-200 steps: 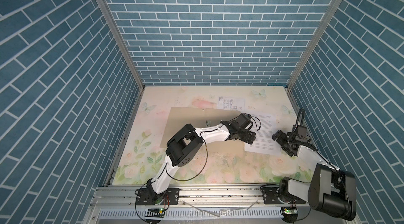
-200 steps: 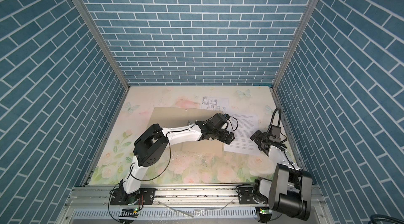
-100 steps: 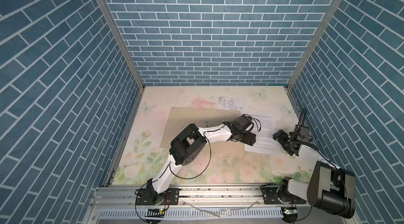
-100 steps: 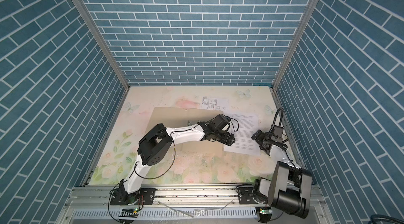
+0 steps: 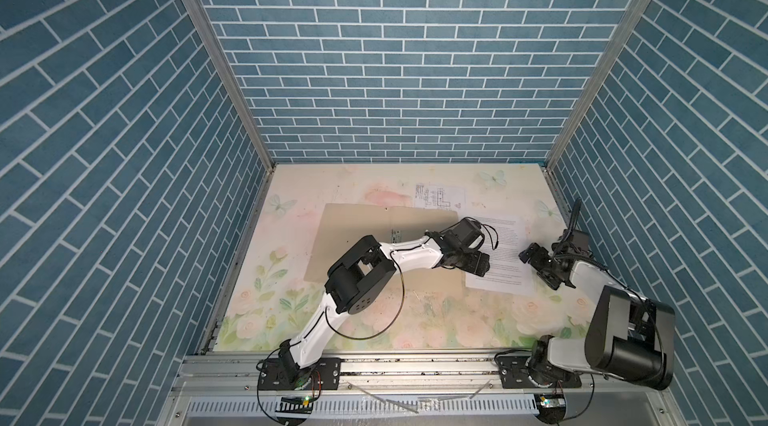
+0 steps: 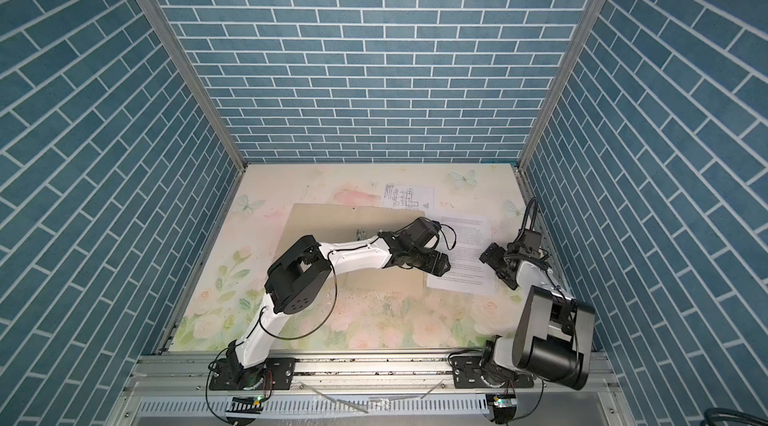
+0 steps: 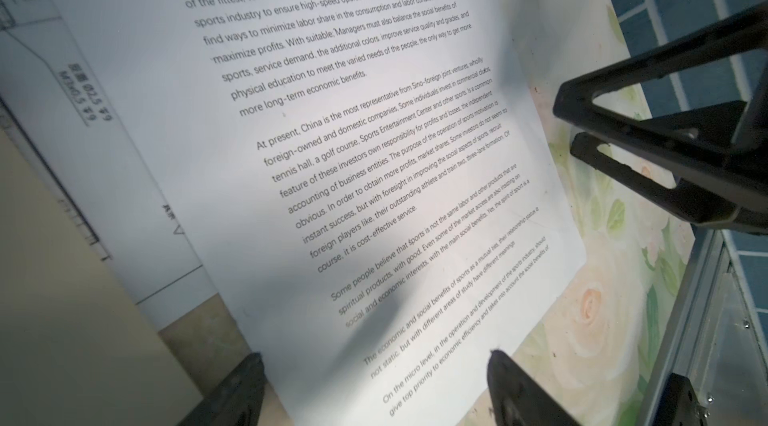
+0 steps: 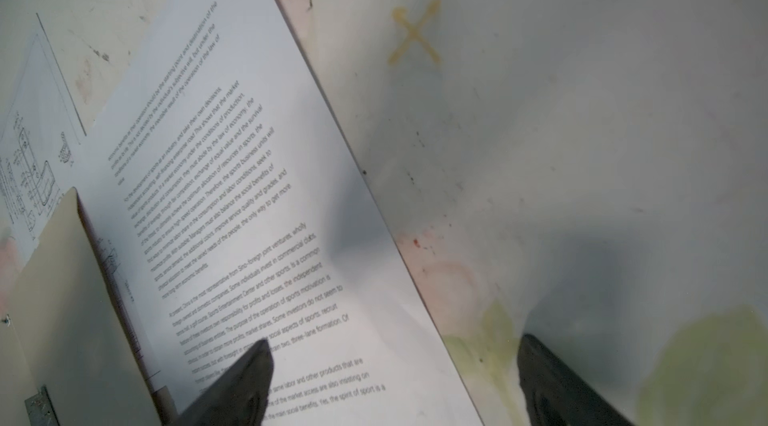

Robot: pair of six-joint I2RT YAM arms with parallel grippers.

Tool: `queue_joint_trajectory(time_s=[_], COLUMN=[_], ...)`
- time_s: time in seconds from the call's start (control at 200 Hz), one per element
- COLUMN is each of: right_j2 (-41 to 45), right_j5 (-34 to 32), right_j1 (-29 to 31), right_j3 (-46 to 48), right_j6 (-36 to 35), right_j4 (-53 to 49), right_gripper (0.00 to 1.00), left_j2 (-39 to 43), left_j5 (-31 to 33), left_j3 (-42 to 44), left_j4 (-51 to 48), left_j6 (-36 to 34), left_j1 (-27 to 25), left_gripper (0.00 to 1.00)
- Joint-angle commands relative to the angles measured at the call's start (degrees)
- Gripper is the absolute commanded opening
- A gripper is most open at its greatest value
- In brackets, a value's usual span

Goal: Put the files into the folder

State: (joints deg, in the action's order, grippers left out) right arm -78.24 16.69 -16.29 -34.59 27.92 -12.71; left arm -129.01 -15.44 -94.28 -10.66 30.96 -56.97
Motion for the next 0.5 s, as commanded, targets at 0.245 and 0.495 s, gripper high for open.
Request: queue_joint_trajectory(time_s=[0.245, 0.495], right_j2=[-2.71, -2.35], right_j5=[7.94, 9.93], right_j1=[-0.23, -0.22], right_j3=[0.14, 0.22], right_j6=[0.20, 0.29], right_j4=[-2.41, -2.89], right_gripper=[0.86, 0.85], left_j2=[-2.82, -3.02], left_j5=[0.12, -0.75], left_j3=[-0.55, 0.16], left_j4=[-1.83, -0.20], left_j6=[0.45, 1.37], left_j1=[-0.34, -0.12], left_gripper=[0.86, 0.86])
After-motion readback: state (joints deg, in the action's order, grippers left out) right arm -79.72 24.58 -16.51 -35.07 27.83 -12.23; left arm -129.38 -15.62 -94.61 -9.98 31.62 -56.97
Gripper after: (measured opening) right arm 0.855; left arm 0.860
